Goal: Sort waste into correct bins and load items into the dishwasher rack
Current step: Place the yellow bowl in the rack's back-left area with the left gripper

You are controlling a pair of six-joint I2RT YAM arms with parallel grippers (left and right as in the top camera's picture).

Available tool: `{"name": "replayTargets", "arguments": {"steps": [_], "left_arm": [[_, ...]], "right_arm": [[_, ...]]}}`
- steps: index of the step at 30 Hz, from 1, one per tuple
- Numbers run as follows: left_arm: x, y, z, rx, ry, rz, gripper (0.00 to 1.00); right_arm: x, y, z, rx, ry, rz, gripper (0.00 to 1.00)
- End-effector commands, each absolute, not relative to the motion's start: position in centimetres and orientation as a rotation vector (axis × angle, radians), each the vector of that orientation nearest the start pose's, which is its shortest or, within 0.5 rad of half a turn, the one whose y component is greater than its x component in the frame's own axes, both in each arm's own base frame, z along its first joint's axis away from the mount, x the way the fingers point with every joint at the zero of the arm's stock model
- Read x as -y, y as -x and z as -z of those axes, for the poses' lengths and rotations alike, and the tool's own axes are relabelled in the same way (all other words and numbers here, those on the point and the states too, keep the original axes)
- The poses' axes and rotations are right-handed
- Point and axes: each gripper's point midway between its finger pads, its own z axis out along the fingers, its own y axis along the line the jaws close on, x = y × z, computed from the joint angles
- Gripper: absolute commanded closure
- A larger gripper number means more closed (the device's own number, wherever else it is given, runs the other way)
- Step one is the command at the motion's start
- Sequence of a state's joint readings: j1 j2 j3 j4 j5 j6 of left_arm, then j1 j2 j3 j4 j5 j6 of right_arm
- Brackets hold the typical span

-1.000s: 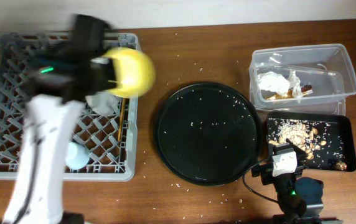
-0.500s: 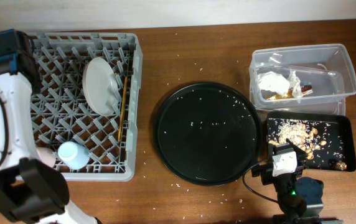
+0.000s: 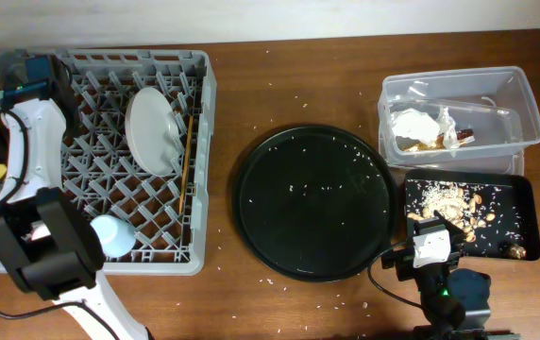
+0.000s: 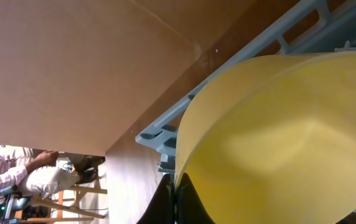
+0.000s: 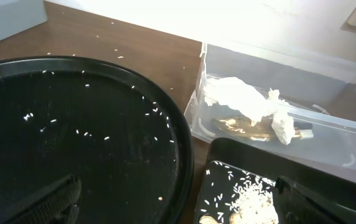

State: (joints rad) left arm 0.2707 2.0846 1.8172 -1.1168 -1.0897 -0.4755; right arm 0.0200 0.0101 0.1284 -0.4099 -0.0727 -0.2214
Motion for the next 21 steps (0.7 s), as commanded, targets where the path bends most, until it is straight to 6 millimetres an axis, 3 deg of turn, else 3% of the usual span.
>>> {"name": "replayTargets", "arguments": {"steps": [1,6,11,12,15,21], "left_arm": [[-25.2,-38.2,-17.8,-2.281,0.979,-1.468,1.0],[-21.8,-40.2,-17.5,-2.306,0.863,-1.442,0.99],[-19.8,-40.2,-17.5,-2.357,0.767,-1.468,0.94],[-20.0,-40.1,-18.2,-2.32,0.754,-1.521,1.0],[-20.9,-39.8,-20.9,-2.172,0.722,-1.701,1.0],[-19.7,-39.8,-17.7,-2.316,0.727,-1.565,1.0]], "right_arm": [[-1.6,-22.7,-13.3,-1.839,0.277,0.077,0.02],[-1.6,-22.7,-13.3,-1.839,0.277,0.077,0.01],[-1.6,-22.8,-13.3,-1.838,0.277,0.077,0.02],[-1.6,-22.7,-13.3,-1.839,0.277,0.077,0.02],[-1.6,-22.8,-13.3,-1.838,0.277,0.077,0.02],[-1.6,-22.7,-13.3,-1.839,0.277,0.077,0.02]]}}
